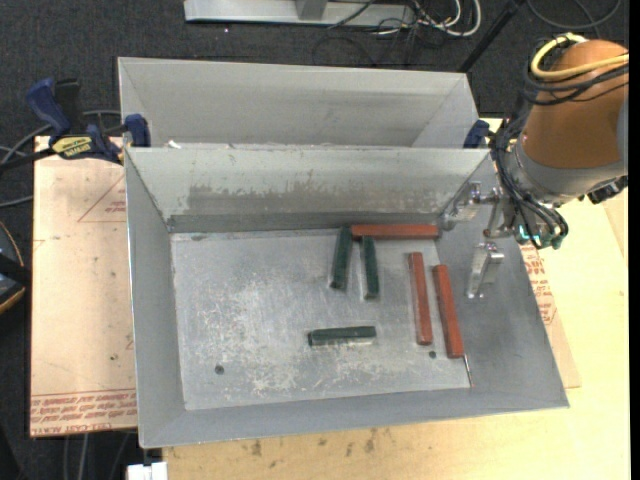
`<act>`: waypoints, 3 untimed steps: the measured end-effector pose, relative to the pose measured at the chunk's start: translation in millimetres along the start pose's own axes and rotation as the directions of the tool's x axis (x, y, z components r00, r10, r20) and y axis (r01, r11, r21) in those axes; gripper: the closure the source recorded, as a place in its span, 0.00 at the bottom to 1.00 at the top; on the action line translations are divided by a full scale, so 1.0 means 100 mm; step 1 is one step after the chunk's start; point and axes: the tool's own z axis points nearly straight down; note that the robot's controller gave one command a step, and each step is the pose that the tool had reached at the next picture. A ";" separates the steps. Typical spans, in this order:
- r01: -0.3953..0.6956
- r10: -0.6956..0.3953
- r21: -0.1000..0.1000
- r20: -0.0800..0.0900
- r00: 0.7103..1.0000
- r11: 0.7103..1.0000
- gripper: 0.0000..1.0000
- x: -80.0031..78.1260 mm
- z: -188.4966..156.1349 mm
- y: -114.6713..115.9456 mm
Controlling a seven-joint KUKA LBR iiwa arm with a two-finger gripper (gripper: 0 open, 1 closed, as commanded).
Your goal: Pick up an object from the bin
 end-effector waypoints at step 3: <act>0.394 -0.394 0.002 0.006 0.919 0.919 0.00 0.04 0.51 -0.05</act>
Offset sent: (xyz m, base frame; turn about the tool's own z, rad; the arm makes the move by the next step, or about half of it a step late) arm -0.0140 0.0172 -0.1043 -0.5005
